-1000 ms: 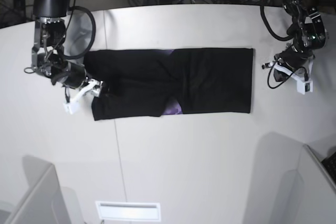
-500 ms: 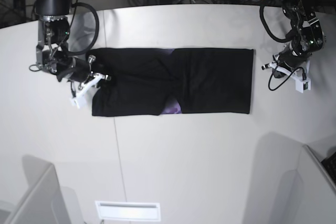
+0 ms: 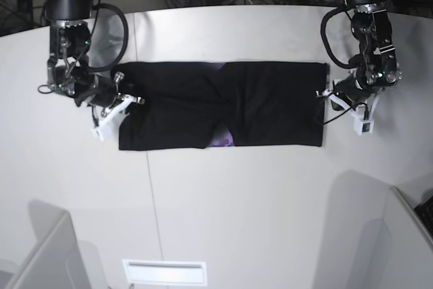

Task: Fold the T-shirt properly
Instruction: 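Move both grippers to the shortened strip's ends and grasp, then fold the strip end with the right gripper over toward the left gripper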

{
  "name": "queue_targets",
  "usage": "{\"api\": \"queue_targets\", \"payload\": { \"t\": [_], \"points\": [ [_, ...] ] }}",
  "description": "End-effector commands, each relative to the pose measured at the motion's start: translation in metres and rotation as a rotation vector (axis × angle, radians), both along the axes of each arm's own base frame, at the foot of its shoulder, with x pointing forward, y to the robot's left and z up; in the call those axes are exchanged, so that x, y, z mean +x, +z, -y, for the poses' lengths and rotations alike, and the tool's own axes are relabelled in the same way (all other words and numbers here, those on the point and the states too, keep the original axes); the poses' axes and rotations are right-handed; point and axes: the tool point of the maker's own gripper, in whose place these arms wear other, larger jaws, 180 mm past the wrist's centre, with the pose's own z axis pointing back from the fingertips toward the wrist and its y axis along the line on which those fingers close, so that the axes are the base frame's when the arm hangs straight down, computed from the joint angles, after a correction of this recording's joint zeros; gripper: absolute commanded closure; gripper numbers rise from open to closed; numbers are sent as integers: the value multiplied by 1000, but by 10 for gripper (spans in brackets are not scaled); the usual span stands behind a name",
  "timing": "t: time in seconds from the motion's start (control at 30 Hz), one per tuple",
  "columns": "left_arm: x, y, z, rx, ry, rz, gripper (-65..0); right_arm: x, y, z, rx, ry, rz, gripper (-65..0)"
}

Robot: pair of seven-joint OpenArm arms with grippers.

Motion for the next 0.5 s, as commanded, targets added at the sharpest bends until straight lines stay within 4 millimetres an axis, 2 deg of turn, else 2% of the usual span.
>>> {"api": "queue_targets", "payload": {
  "t": [0.0,0.2,0.37,0.47],
  "points": [
    [11,12,0,14,-14,42,0,10,14,3,-22,10,46,0],
    [18,8,36,0,-120,34,0,22,48,3,-41,-48,112,0],
    [21,13,48,-11,-142,52,0,25,65,-2,-43,-41,166,0],
    [23,15,51,-14,-144,62,0,27,76,-15,-18,-33,199,0]
  ]
}}
